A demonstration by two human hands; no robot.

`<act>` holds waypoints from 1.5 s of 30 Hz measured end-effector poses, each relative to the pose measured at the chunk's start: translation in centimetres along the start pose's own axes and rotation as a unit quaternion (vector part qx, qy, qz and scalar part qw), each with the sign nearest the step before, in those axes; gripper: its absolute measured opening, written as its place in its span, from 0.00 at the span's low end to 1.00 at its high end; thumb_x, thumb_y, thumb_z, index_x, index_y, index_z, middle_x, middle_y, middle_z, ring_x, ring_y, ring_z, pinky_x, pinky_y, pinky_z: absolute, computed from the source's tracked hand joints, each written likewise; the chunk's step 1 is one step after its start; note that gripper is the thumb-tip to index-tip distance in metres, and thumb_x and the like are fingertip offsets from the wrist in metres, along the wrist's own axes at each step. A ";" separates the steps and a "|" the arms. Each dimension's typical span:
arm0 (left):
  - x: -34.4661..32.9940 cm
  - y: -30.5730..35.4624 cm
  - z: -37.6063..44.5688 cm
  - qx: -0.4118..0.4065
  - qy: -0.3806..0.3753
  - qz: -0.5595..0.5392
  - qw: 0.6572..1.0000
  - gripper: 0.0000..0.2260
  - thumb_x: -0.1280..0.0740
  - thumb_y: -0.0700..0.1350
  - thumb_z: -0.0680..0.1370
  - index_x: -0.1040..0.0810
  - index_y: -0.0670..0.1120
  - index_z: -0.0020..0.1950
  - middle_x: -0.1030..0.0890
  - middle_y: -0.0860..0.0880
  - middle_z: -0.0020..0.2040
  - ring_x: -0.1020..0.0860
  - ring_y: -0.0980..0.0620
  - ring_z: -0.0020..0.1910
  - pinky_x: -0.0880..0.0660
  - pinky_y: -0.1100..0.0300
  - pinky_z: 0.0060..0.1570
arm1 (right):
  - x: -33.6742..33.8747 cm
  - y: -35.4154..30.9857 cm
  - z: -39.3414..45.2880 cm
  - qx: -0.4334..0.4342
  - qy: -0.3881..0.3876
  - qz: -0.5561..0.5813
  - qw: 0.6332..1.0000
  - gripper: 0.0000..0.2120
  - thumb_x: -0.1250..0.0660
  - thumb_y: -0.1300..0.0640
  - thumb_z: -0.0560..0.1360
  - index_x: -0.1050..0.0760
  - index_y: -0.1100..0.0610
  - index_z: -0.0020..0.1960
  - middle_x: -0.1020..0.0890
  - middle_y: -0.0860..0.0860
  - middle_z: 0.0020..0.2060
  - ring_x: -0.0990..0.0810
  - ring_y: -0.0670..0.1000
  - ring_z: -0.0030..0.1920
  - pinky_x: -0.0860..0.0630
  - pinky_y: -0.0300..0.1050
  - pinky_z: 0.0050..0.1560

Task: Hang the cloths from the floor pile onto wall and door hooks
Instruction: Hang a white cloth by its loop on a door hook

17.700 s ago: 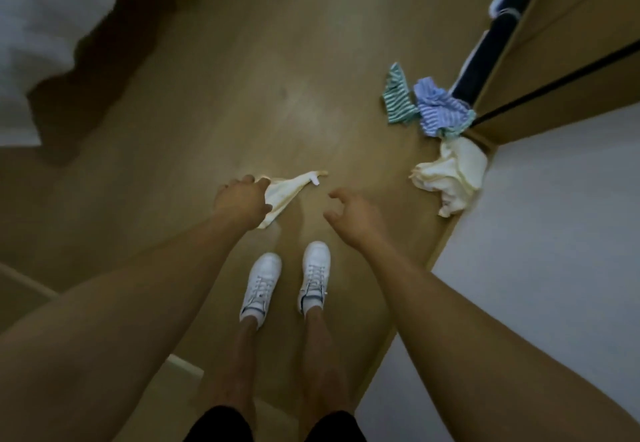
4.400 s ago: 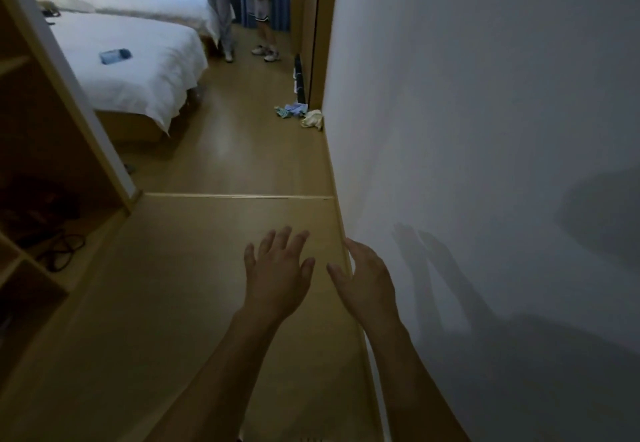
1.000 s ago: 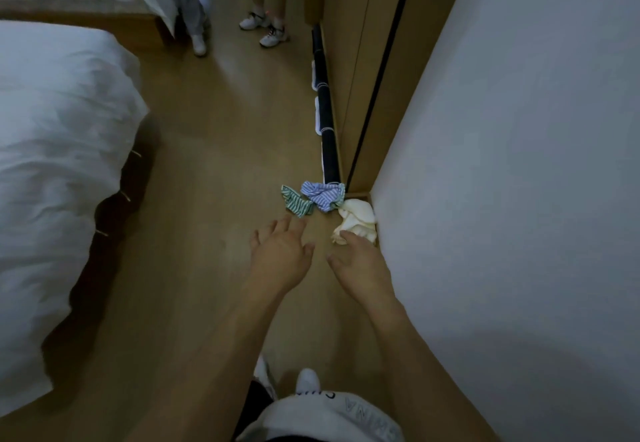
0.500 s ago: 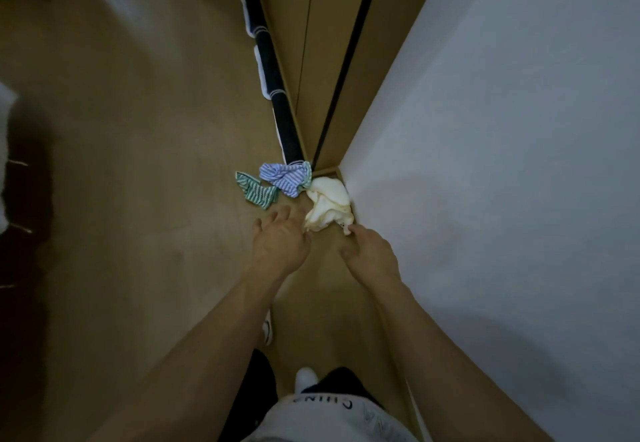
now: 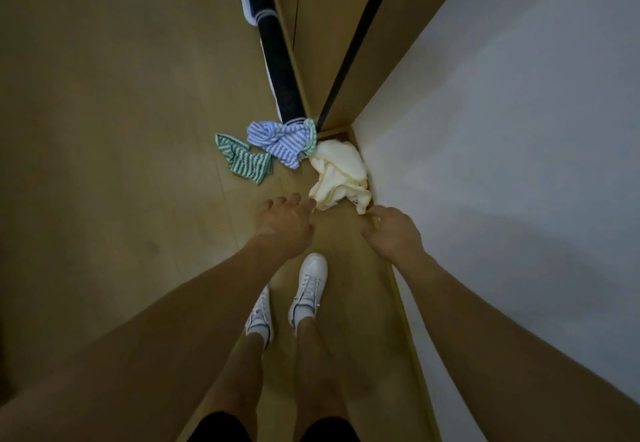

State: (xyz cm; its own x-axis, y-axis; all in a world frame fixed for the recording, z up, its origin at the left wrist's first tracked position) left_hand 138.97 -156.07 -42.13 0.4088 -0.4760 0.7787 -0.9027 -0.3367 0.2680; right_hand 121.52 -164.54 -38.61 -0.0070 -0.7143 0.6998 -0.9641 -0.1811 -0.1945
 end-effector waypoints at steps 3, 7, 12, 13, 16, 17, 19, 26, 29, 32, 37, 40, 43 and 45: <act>-4.1 -0.9 4.9 -0.013 -0.018 0.030 0.999 0.24 0.40 0.56 0.79 0.38 0.51 0.74 0.34 0.46 0.73 0.33 0.41 0.69 0.39 0.45 0.68 | -2.9 1.6 6.2 0.007 -0.005 -0.025 1.000 0.24 0.36 0.50 0.77 0.32 0.53 0.72 0.28 0.55 0.68 0.28 0.55 0.66 0.32 0.45 0.64; -9.6 -1.5 11.8 -0.029 -0.059 0.058 0.996 0.25 0.42 0.56 0.80 0.40 0.52 0.76 0.40 0.45 0.76 0.37 0.41 0.72 0.42 0.45 0.71 | -7.5 4.2 14.1 -0.022 0.000 -0.012 1.000 0.20 0.36 0.51 0.76 0.27 0.53 0.67 0.28 0.53 0.65 0.27 0.54 0.63 0.31 0.43 0.58; -15.6 -1.1 19.4 -0.040 -0.074 0.071 0.994 0.24 0.43 0.54 0.81 0.41 0.53 0.76 0.43 0.45 0.78 0.40 0.41 0.73 0.43 0.44 0.72 | -11.7 7.3 22.8 -0.004 -0.008 -0.073 0.997 0.27 0.32 0.47 0.74 0.30 0.52 0.71 0.39 0.53 0.74 0.40 0.56 0.73 0.38 0.50 0.69; -16.5 -1.0 20.5 -0.045 -0.074 0.069 0.994 0.24 0.43 0.54 0.81 0.41 0.53 0.76 0.44 0.45 0.78 0.40 0.41 0.74 0.44 0.44 0.72 | -12.3 7.7 24.3 0.006 -0.014 -0.097 0.995 0.27 0.31 0.47 0.73 0.30 0.51 0.71 0.41 0.53 0.75 0.43 0.56 0.74 0.39 0.51 0.71; -18.6 -0.8 22.8 -0.055 -0.071 0.062 0.994 0.24 0.43 0.54 0.81 0.41 0.54 0.77 0.45 0.46 0.78 0.42 0.41 0.75 0.45 0.44 0.73 | -13.9 8.8 28.0 0.013 -0.027 -0.149 0.988 0.28 0.31 0.48 0.73 0.31 0.49 0.71 0.45 0.53 0.77 0.48 0.57 0.76 0.43 0.53 0.72; -19.1 -0.9 23.2 -0.057 -0.069 0.061 0.994 0.25 0.42 0.54 0.81 0.41 0.54 0.77 0.46 0.46 0.79 0.42 0.41 0.75 0.46 0.44 0.73 | -14.6 9.1 29.0 0.012 -0.036 -0.163 0.986 0.29 0.30 0.49 0.72 0.32 0.48 0.71 0.46 0.53 0.77 0.49 0.57 0.76 0.44 0.54 0.72; -19.9 -1.3 23.9 -0.060 -0.069 0.062 0.994 0.25 0.42 0.53 0.81 0.41 0.54 0.77 0.46 0.46 0.79 0.43 0.41 0.75 0.46 0.44 0.73 | -15.8 9.6 30.6 0.006 -0.057 -0.192 0.980 0.30 0.30 0.50 0.72 0.33 0.49 0.72 0.48 0.52 0.77 0.51 0.57 0.76 0.46 0.55 0.73; -20.5 -2.2 24.1 -0.060 -0.063 0.067 0.994 0.25 0.41 0.54 0.80 0.41 0.53 0.77 0.43 0.46 0.78 0.41 0.41 0.75 0.45 0.43 0.73 | -17.0 9.5 31.8 0.000 -0.002 -0.202 0.979 0.18 0.35 0.56 0.75 0.26 0.58 0.63 0.28 0.57 0.62 0.31 0.58 0.65 0.34 0.52 0.63; -19.5 -2.2 23.3 -0.054 -0.059 0.056 0.995 0.26 0.40 0.55 0.80 0.41 0.53 0.77 0.43 0.45 0.77 0.41 0.41 0.74 0.44 0.43 0.73 | -15.4 8.4 30.0 0.062 0.057 -0.143 0.986 0.12 0.37 0.61 0.76 0.21 0.59 0.58 0.22 0.57 0.57 0.23 0.58 0.57 0.27 0.50 0.58; -17.1 -1.7 22.2 -0.048 -0.045 0.036 0.997 0.27 0.38 0.55 0.79 0.41 0.52 0.76 0.40 0.45 0.76 0.38 0.42 0.73 0.41 0.44 0.71 | -12.7 7.2 27.2 0.111 0.105 -0.052 0.987 0.09 0.36 0.64 0.76 0.19 0.59 0.53 0.20 0.56 0.53 0.22 0.56 0.53 0.26 0.47 0.53; -11.1 -0.4 20.1 -0.043 -0.007 -0.035 0.998 0.32 0.34 0.55 0.77 0.43 0.50 0.77 0.37 0.46 0.76 0.35 0.43 0.72 0.37 0.48 0.67 | -7.1 4.1 21.8 0.197 0.144 0.047 0.969 0.06 0.34 0.66 0.73 0.23 0.57 0.46 0.21 0.51 0.44 0.22 0.52 0.45 0.26 0.46 0.46; -6.7 0.7 18.3 -0.063 0.026 -0.083 0.994 0.33 0.33 0.54 0.77 0.44 0.49 0.78 0.35 0.47 0.75 0.32 0.43 0.70 0.34 0.49 0.64 | -3.6 2.0 18.2 0.228 0.158 0.068 0.958 0.08 0.34 0.65 0.73 0.30 0.56 0.47 0.23 0.50 0.39 0.23 0.51 0.39 0.24 0.51 0.42; -1.7 2.0 16.0 -0.102 0.073 -0.099 0.987 0.25 0.33 0.50 0.78 0.34 0.48 0.73 0.27 0.46 0.67 0.27 0.44 0.64 0.31 0.49 0.61 | 0.0 0.0 14.5 0.242 0.158 0.112 0.951 0.10 0.32 0.63 0.73 0.31 0.56 0.51 0.21 0.51 0.41 0.22 0.52 0.41 0.23 0.51 0.43; 1.7 2.8 14.3 -0.131 0.087 -0.101 0.982 0.14 0.35 0.47 0.79 0.24 0.44 0.63 0.21 0.43 0.57 0.23 0.43 0.56 0.29 0.49 0.55 | 2.5 -1.1 11.9 0.233 0.156 0.140 0.950 0.10 0.31 0.61 0.72 0.27 0.55 0.52 0.19 0.49 0.42 0.21 0.49 0.42 0.23 0.49 0.45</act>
State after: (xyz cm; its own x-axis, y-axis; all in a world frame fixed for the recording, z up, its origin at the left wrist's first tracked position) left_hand 139.03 -169.43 -48.14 0.5742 -0.2666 0.7741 -0.8187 -0.1790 0.5456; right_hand 125.67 -174.16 -44.81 -0.3940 -0.5568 0.7313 -0.6907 -0.3456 -0.6353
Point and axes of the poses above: each hand's wrist, its own z-axis towards the middle knuckle, its own x-axis out of the back of the hand, y = z × x, the point moved 3 cm from there along z, towards the middle knuckle
